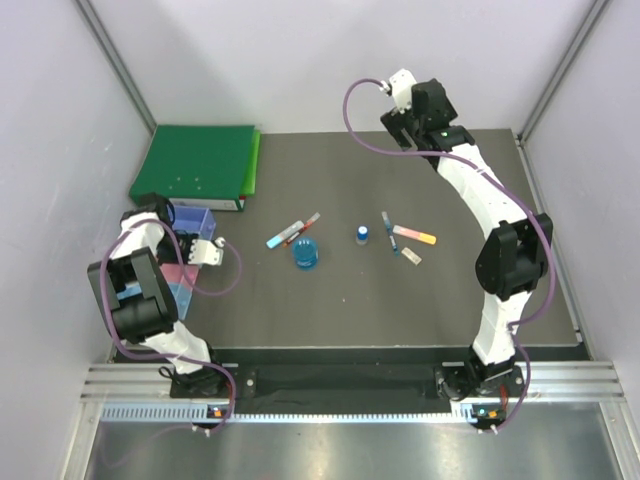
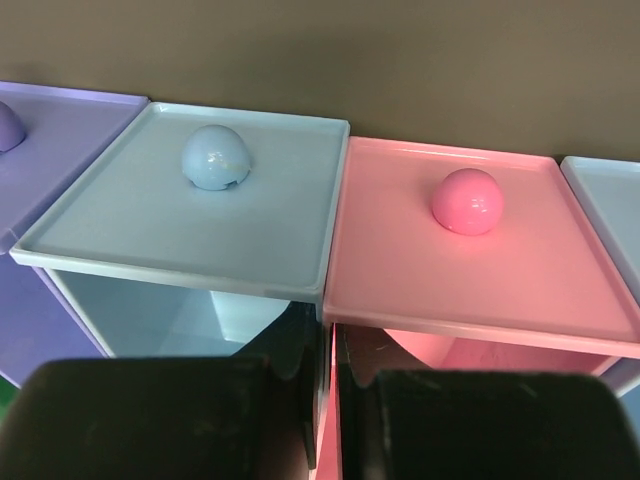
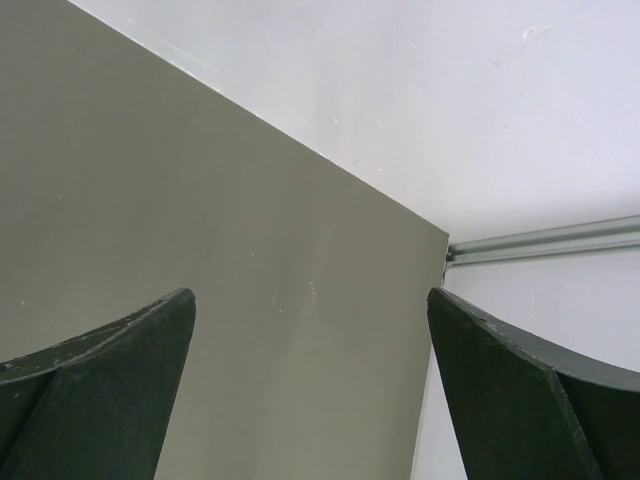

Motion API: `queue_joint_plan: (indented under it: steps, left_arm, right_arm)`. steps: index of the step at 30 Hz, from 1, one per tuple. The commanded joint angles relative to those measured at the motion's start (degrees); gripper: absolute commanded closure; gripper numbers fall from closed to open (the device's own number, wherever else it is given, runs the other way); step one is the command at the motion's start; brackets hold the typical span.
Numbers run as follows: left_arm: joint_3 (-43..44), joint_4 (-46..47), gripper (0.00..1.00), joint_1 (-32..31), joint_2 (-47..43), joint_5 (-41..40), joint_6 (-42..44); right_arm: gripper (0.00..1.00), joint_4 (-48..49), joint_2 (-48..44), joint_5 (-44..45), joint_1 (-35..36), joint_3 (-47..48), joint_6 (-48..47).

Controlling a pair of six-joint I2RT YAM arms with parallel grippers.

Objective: Sort the stationery into containers
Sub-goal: Move the storage box to the center of the board.

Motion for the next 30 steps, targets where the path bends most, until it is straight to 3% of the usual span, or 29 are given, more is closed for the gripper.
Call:
queue_joint_plan:
  steps: [1,8,16,30]
  left_arm:
    - [-1.57,-5.50,1.00,0.07,-2.21,8.90,16.40]
    - [-4.11,-7.96,1.00,-1.33,-5.47,12.24,20.71]
    - [-5.87,-4.64,1.00,-4.32,-6.00,15.32,24.06]
    - [-1.04,-0.67,1.00,-10.82,1.65,20.94,33.71]
  right_arm:
    - [0.00,0.51,-0.70,0.83,1.06,3.00,-0.37]
    - [0.00,0.34,-0.88,0.83,1.23,2.56,0.33]
    - [0.00,0.95,-1.32,0.57,1.32,1.77,0.77]
    - [0.00,2.36,-2.90,1.01,1.32,-1.57,0.86]
